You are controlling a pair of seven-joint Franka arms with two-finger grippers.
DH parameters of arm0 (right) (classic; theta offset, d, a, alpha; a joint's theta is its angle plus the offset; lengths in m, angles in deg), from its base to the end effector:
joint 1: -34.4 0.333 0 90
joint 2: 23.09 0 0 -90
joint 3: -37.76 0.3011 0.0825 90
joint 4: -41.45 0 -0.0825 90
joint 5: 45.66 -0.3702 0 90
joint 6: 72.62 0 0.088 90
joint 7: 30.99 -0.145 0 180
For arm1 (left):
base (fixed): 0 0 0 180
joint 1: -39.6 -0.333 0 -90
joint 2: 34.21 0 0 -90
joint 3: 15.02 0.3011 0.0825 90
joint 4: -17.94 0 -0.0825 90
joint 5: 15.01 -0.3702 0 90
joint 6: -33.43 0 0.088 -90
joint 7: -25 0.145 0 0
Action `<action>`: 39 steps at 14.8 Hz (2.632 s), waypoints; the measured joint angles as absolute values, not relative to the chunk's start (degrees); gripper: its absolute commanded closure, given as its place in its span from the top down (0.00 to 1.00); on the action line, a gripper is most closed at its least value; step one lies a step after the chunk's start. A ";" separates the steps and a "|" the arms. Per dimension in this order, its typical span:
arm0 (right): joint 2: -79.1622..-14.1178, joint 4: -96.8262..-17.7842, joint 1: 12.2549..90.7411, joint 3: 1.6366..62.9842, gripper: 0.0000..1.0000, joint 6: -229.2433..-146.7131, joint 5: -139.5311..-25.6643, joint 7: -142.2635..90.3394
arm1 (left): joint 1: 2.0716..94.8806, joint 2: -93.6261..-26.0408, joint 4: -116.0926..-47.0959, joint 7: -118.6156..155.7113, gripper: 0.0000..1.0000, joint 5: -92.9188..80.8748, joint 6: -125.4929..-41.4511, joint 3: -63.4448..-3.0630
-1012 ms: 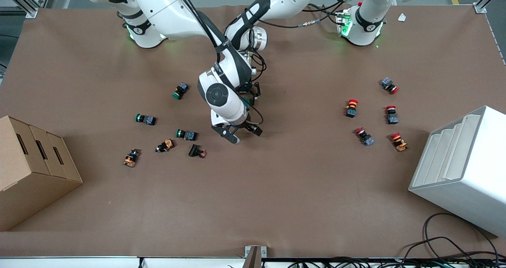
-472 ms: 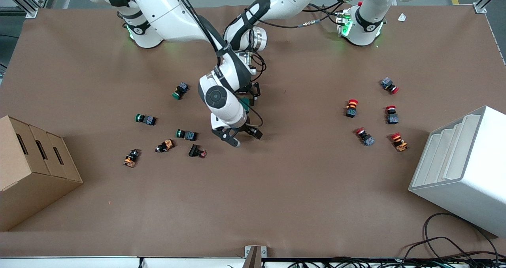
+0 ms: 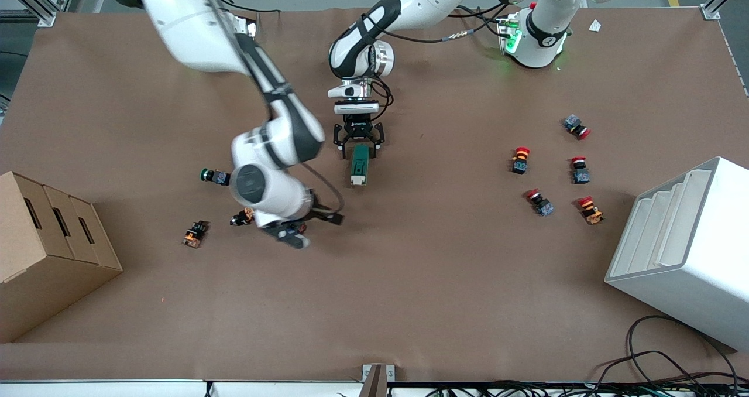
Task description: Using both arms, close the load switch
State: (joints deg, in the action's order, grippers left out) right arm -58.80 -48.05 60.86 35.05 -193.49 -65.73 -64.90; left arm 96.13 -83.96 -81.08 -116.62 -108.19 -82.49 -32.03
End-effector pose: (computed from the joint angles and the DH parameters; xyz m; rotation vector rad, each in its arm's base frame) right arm 0.6029 0.2986 0.2356 -2.8830 0.5269 0.2829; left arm 0.2704 -0.5695 0.0712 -2.7327 -0.0970 -1.5074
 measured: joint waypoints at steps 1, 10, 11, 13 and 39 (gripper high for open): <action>-56.89 -48.06 58.02 34.62 1.00 -189.80 -64.65 -59.13 | 95.86 -83.66 -80.10 -113.83 0.99 -105.42 -82.61 -32.06; -40.02 -48.34 38.94 32.80 1.00 -167.18 -49.11 -30.68 | 88.97 -75.68 -65.77 -77.78 0.99 -73.06 -83.51 -32.07; -38.79 -48.36 38.32 32.80 1.00 -165.98 -48.15 -29.08 | 87.13 -73.50 -64.92 -71.81 1.00 -68.21 -83.51 -32.04; -36.97 -48.33 37.10 32.79 1.00 -164.72 -47.37 -26.34 | 82.67 -68.42 -64.40 -60.21 1.00 -59.07 -83.48 -31.92; -29.41 -44.79 33.08 33.77 1.00 -155.31 -48.74 -28.46 | 38.69 -36.02 -71.26 19.41 1.00 -16.24 -63.42 -24.48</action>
State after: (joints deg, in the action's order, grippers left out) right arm -29.41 -44.79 33.08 33.77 -155.31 -48.74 -28.46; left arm 38.69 -36.02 -71.26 19.41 -16.24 -63.42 -24.48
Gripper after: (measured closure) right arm 0.000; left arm 0.000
